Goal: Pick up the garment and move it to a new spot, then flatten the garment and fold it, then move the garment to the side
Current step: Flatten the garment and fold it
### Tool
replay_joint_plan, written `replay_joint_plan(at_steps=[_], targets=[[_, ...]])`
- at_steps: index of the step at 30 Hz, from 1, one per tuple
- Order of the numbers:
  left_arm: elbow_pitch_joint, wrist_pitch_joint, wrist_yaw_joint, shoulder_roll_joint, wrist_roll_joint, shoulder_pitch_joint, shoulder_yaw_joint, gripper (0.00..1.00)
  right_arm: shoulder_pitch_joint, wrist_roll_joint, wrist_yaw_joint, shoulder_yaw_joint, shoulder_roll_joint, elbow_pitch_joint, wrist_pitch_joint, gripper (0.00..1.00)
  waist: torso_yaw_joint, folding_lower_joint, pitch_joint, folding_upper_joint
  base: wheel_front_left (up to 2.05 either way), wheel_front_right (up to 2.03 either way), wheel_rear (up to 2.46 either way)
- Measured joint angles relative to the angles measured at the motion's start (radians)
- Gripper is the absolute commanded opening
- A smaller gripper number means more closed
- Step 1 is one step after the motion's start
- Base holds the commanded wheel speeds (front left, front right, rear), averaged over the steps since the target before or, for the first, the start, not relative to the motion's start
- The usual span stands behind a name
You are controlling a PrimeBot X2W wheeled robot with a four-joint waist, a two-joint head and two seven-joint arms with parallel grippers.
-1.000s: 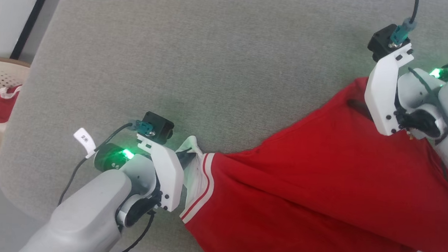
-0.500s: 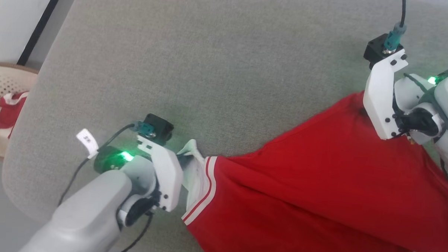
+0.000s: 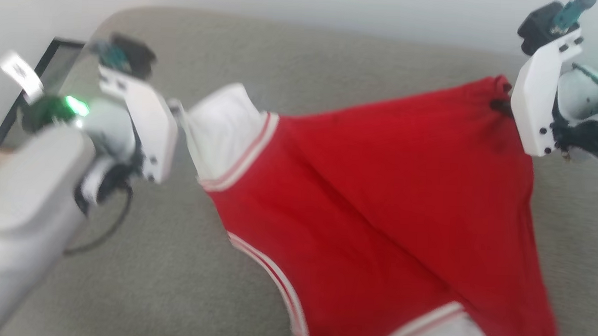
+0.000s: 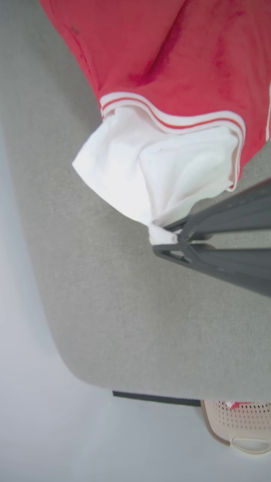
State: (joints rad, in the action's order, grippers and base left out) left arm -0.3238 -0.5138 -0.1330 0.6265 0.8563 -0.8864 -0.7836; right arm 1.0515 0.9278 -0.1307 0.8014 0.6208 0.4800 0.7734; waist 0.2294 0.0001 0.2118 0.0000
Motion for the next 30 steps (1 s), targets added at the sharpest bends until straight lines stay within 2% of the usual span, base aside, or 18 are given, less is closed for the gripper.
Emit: replay_joint_plan(at_steps=[8,17,24,30], targets=[[-0.056,-0.067,0.023,0.021,-0.013,-0.193,0.033,0.0,0.049,-0.006,0.0,-0.048,0.005,-0.025,-0.021,0.0,-0.088,0.0,-0.08,0.0,0.0,0.0,0.0],[-0.184,-0.073,0.07,-0.016,-0.033,-0.338,0.039,0.0,0.072,-0.031,0.0,-0.087,-0.004,-0.038,-0.046,0.0,-0.162,0.0,-0.133,0.0,0.0,0.0,0.0],[-0.297,-0.033,0.103,-0.058,-0.055,-0.459,0.044,0.0,0.127,-0.078,0.0,-0.114,-0.033,-0.012,-0.108,0.0,-0.186,0.0,-0.114,0.0,0.0,0.0,0.0],[-0.408,0.098,0.111,-0.103,-0.117,-0.616,0.055,0.0,0.246,-0.188,0.0,-0.144,-0.082,0.09,-0.219,0.0,-0.201,0.0,-0.044,0.0,0.0,0.0,0.0]])
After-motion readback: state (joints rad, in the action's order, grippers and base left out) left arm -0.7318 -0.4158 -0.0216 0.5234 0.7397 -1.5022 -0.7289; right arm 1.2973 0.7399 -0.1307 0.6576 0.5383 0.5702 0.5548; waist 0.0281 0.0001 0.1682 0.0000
